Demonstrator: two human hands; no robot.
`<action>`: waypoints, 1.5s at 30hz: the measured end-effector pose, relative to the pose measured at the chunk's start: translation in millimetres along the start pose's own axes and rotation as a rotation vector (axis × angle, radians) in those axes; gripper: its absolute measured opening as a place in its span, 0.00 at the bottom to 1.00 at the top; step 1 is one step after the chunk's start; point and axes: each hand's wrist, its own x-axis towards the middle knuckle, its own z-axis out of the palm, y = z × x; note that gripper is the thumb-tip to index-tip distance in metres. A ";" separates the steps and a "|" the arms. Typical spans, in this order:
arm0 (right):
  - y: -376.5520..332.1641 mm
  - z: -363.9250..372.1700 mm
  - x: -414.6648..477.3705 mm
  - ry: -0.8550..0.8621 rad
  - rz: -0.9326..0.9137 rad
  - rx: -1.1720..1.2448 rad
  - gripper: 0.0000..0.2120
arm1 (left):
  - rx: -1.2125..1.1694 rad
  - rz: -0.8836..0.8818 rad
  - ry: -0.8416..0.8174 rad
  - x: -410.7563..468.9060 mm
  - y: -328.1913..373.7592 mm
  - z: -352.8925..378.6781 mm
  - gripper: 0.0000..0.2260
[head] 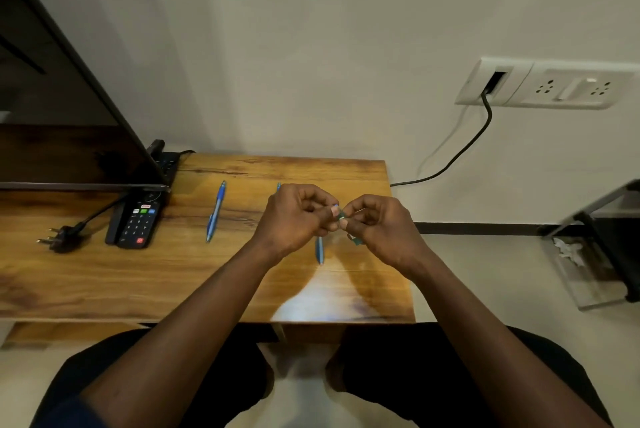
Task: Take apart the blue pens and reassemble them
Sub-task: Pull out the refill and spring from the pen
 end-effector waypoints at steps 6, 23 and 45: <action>11.2 4.8 11.8 -0.056 -0.026 -0.073 0.05 | 0.068 -0.030 -0.018 4.2 -9.8 0.5 0.01; 38.1 -10.1 17.3 0.082 0.076 -0.029 0.06 | 0.180 -0.005 0.038 12.2 -19.9 15.1 0.02; 37.2 -27.2 16.7 -0.007 0.229 0.337 0.07 | 0.624 0.089 0.064 12.7 -42.6 47.5 0.08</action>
